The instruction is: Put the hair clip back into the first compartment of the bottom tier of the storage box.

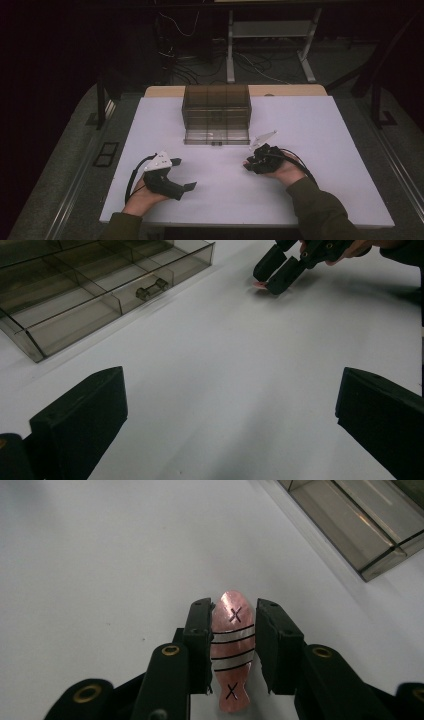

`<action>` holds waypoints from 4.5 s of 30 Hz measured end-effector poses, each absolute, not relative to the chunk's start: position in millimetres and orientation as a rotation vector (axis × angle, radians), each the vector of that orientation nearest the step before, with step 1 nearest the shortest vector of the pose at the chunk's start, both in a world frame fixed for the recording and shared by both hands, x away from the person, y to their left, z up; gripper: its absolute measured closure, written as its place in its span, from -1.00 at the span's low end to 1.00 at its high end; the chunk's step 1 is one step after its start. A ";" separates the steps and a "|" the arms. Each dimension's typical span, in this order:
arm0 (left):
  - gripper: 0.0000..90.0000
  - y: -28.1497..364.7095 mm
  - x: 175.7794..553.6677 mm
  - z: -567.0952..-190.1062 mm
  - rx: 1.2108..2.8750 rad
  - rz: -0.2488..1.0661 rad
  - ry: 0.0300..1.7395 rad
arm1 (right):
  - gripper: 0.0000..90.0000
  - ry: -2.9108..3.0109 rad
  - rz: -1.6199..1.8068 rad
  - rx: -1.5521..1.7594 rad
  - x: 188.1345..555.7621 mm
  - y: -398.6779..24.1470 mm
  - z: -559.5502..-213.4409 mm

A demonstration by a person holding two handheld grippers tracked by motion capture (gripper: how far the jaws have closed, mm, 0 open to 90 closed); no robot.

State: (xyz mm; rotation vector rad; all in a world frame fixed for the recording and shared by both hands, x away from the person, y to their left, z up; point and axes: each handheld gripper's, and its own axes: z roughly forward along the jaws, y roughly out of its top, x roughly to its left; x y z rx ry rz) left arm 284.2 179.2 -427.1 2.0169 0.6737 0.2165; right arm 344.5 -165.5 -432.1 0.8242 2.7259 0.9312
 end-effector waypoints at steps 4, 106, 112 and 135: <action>-1.00 179.0 284.1 -427.1 2.015 0.216 0.674 | 0.50 2.722 0.938 0.832 344.4 -166.3 -430.9; -1.00 175.4 284.1 -427.4 2.009 0.190 0.654 | 0.50 2.671 1.113 0.770 440.7 -67.2 -381.0; -1.00 175.4 283.9 -427.2 2.008 0.186 0.658 | 0.50 2.669 1.117 0.772 448.6 -57.5 -381.2; -1.00 174.9 283.6 -427.5 2.004 0.178 0.658 | 0.50 2.679 1.107 0.763 466.1 -19.3 -396.9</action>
